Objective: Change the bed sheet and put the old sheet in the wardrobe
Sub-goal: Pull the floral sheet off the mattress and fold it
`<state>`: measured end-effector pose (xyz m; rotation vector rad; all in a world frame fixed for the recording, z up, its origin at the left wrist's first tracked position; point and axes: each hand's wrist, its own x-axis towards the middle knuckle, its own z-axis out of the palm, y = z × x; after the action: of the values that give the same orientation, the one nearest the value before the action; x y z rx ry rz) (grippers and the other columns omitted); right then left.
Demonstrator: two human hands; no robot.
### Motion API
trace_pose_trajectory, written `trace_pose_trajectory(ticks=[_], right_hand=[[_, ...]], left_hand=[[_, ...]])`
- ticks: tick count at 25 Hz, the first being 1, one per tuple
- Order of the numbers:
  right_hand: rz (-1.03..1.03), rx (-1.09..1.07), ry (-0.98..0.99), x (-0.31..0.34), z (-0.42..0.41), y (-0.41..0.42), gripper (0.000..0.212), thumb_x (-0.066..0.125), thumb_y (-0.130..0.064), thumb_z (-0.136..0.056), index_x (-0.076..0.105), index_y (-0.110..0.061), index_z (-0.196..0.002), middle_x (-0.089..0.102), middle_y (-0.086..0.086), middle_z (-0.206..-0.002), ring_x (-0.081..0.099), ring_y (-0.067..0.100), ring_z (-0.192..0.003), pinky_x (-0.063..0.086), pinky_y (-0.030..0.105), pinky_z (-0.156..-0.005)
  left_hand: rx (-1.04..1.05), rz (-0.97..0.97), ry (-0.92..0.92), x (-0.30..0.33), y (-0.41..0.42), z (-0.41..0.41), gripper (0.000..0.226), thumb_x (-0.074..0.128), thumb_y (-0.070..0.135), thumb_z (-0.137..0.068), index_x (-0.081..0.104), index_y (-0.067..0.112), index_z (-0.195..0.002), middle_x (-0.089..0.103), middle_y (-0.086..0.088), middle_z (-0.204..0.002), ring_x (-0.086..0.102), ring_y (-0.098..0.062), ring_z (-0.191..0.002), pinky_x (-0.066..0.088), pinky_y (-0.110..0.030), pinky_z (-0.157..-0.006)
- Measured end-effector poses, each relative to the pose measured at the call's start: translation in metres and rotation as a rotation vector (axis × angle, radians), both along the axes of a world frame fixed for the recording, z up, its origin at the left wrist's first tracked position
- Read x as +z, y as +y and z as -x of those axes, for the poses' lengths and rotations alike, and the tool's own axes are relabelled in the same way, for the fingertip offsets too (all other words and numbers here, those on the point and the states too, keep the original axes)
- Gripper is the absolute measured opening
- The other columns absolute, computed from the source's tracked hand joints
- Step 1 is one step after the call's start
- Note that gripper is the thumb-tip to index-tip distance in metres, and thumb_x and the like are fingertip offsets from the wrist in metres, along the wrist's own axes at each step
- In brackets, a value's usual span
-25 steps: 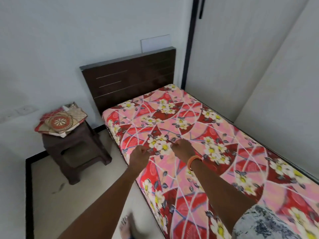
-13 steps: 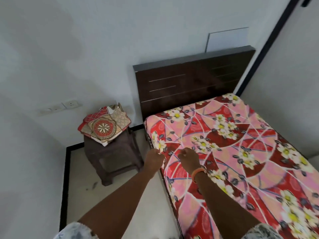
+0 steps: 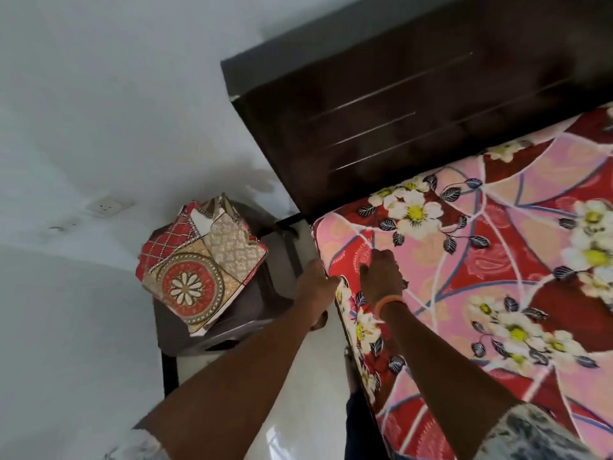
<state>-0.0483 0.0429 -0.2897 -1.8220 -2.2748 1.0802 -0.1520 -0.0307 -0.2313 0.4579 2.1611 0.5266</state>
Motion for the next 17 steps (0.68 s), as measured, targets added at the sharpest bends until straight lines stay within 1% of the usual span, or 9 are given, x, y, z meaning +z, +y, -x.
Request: trace_pose_trajectory(ticks=[3, 5, 7, 8, 10, 12, 14, 16, 17], right_hand=[[-0.088, 0.020, 0.008, -0.057, 0.023, 0.033, 0.054, 0.055, -0.013, -0.092, 0.039, -0.005, -0.143, 0.047, 0.021, -0.133, 0.055, 0.041, -0.113, 0.053, 0.049, -0.089], [-0.142, -0.005, 0.014, -0.080, 0.029, 0.048, 0.045, 0.055, -0.011, -0.091, 0.050, -0.007, -0.135, 0.050, 0.018, -0.128, 0.056, 0.039, -0.109, 0.055, 0.046, -0.085], [-0.159, -0.076, 0.079, -0.088, 0.030, 0.060, 0.032, 0.058, -0.008, -0.089, 0.062, -0.008, -0.120, 0.055, 0.015, -0.123, 0.061, 0.036, -0.099, 0.056, 0.041, -0.078], [-0.162, -0.104, 0.114, -0.087, 0.031, 0.065, 0.027, 0.058, -0.008, -0.089, 0.066, -0.008, -0.114, 0.058, 0.014, -0.120, 0.064, 0.034, -0.094, 0.055, 0.039, -0.077], [-0.152, -0.140, 0.127, -0.085, 0.034, 0.071, 0.021, 0.057, -0.014, -0.093, 0.070, -0.009, -0.108, 0.064, 0.013, -0.113, 0.066, 0.032, -0.091, 0.054, 0.037, -0.076], [-0.065, -0.233, 0.168, -0.081, 0.036, 0.079, 0.021, 0.060, -0.026, -0.093, 0.074, -0.010, -0.096, 0.071, 0.012, -0.098, 0.068, 0.030, -0.086, 0.054, 0.036, -0.072], [0.148, -0.382, 0.229, -0.070, 0.037, 0.096, 0.030, 0.068, -0.042, -0.085, 0.075, -0.012, -0.083, 0.073, 0.009, -0.085, 0.068, 0.028, -0.079, 0.053, 0.033, -0.070], [0.320, -0.320, 0.166, -0.067, 0.027, 0.109, 0.037, 0.075, -0.047, -0.075, 0.075, -0.014, -0.093, 0.073, 0.007, -0.092, 0.066, 0.024, -0.083, 0.050, 0.027, -0.074], [0.355, -0.252, 0.109, -0.066, 0.020, 0.113, 0.042, 0.078, -0.042, -0.073, 0.073, -0.014, -0.104, 0.071, 0.008, -0.101, 0.066, 0.025, -0.091, 0.047, 0.024, -0.076]], left_hand=[[0.134, 0.068, 0.043, -0.070, 0.051, 0.029, 0.054, 0.067, 0.035, -0.090, 0.046, 0.006, -0.131, 0.056, -0.012, -0.130, 0.059, -0.033, -0.115, 0.054, -0.040, -0.091], [0.101, 0.132, 0.135, -0.111, 0.071, 0.036, 0.061, 0.067, 0.044, -0.088, 0.048, 0.003, -0.128, 0.057, -0.016, -0.129, 0.059, -0.034, -0.115, 0.054, -0.042, -0.091], [0.082, 0.169, 0.163, -0.138, 0.082, 0.038, 0.054, 0.071, 0.043, -0.084, 0.058, 0.003, -0.118, 0.064, -0.016, -0.119, 0.064, -0.033, -0.107, 0.056, -0.041, -0.086], [0.149, 0.163, 0.139, -0.146, 0.085, 0.040, 0.049, 0.076, 0.037, -0.080, 0.062, 0.004, -0.113, 0.067, -0.016, -0.115, 0.066, -0.033, -0.104, 0.057, -0.042, -0.085], [0.306, 0.128, 0.115, -0.151, 0.091, 0.047, 0.031, 0.081, 0.019, -0.076, 0.067, 0.006, -0.100, 0.071, -0.014, -0.105, 0.070, -0.031, -0.096, 0.060, -0.044, -0.082], [0.356, 0.066, 0.098, -0.139, 0.094, 0.042, 0.012, 0.077, 0.009, -0.077, 0.069, 0.008, -0.085, 0.073, -0.011, -0.092, 0.071, -0.024, -0.085, 0.060, -0.041, -0.080], [0.158, -0.045, -0.058, -0.117, 0.095, 0.019, 0.006, 0.075, 0.000, -0.077, 0.070, 0.004, -0.078, 0.070, -0.006, -0.078, 0.066, -0.012, -0.071, 0.058, -0.030, -0.078], [-0.154, -0.181, -0.288, -0.094, 0.091, -0.018, 0.009, 0.075, -0.008, -0.073, 0.070, -0.009, -0.080, 0.064, -0.005, -0.068, 0.060, 0.000, -0.060, 0.051, -0.016, -0.068], [-0.287, -0.215, -0.324, -0.084, 0.088, -0.035, 0.010, 0.076, -0.007, -0.071, 0.070, -0.010, -0.079, 0.064, -0.006, -0.067, 0.056, 0.001, -0.058, 0.046, -0.012, -0.063]])
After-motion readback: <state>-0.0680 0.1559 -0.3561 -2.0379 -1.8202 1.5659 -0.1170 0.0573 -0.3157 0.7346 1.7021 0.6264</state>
